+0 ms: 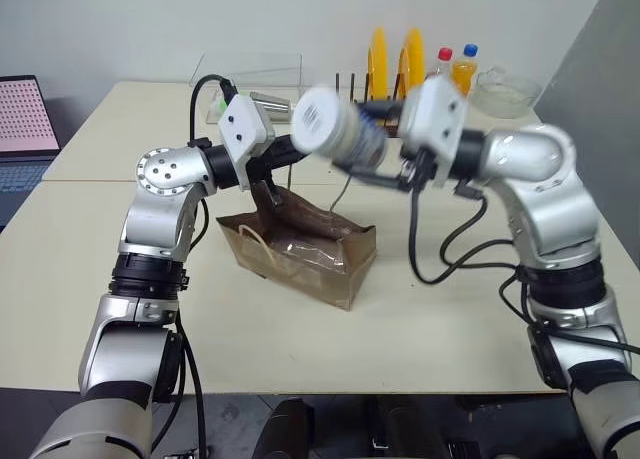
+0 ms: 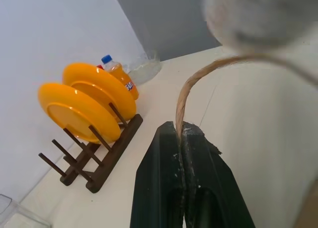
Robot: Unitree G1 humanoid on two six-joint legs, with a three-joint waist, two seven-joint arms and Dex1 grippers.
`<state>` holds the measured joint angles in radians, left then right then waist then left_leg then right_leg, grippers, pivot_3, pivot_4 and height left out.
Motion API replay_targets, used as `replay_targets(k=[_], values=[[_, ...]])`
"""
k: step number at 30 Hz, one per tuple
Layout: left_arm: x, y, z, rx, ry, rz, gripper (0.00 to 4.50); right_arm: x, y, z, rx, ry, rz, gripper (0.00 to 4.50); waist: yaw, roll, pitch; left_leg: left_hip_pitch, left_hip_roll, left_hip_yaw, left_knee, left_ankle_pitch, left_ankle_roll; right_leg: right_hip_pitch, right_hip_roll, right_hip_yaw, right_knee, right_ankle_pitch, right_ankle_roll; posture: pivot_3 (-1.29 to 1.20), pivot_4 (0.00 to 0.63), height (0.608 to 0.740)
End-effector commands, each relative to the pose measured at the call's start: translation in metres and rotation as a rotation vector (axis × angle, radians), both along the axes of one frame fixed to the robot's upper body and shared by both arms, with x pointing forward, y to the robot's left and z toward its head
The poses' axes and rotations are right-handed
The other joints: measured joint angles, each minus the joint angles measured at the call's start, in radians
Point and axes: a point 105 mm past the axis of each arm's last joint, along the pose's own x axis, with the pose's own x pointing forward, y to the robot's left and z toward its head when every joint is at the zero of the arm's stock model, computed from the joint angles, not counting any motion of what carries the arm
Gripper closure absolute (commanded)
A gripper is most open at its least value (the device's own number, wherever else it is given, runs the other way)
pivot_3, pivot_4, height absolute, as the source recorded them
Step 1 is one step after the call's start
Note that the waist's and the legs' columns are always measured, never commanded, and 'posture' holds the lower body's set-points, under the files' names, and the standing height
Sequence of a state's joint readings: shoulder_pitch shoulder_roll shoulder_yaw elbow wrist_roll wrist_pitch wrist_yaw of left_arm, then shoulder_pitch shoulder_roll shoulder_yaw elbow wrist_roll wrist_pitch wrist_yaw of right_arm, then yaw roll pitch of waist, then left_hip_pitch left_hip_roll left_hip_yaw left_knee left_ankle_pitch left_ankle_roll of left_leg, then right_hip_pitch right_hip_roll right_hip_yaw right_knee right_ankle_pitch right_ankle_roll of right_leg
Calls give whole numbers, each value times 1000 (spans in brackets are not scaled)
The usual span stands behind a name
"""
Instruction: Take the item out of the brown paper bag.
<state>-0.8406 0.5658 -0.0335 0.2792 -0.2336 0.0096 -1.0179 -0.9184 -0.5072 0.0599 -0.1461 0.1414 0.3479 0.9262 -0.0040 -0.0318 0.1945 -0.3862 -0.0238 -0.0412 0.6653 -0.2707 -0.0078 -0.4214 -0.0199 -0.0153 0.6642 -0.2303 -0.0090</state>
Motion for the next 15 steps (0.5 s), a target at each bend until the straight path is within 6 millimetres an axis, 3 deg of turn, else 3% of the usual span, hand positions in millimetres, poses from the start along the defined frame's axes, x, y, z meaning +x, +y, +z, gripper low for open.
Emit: replay_targets(k=[1, 5, 8, 15], values=[[-4, 3, 17, 10, -77, -1, 4500, 22, -38, 13, 38, -58, -178, 1473, 0, 0, 0, 0, 0, 0, 0, 0, 0, 0, 0, 0, 0, 0, 0, 0, 150, 740], [-4, 4, 16, 8, -80, 6, 4500, 65, -82, -40, -160, 32, -419, 1473, 0, 0, 0, 0, 0, 1, 0, 0, 0, 0, 0, 1, 0, 0, 0, 0, 150, 740], [-4, 4, 17, 7, -84, 11, 4500, 85, -101, -74, -298, 83, -521, 1473, -1, 0, 0, 0, 0, 3, 0, 0, 0, 0, 0, 2, 0, 0, 0, 0, 150, 740], [-6, 6, 17, 8, -91, 18, 4500, 105, -123, -129, -550, 205, -573, 1473, -20, 1, 1, 0, 2, 9, -2, 0, 0, -3, 0, 4, 1, 0, 0, 0, 150, 740]])
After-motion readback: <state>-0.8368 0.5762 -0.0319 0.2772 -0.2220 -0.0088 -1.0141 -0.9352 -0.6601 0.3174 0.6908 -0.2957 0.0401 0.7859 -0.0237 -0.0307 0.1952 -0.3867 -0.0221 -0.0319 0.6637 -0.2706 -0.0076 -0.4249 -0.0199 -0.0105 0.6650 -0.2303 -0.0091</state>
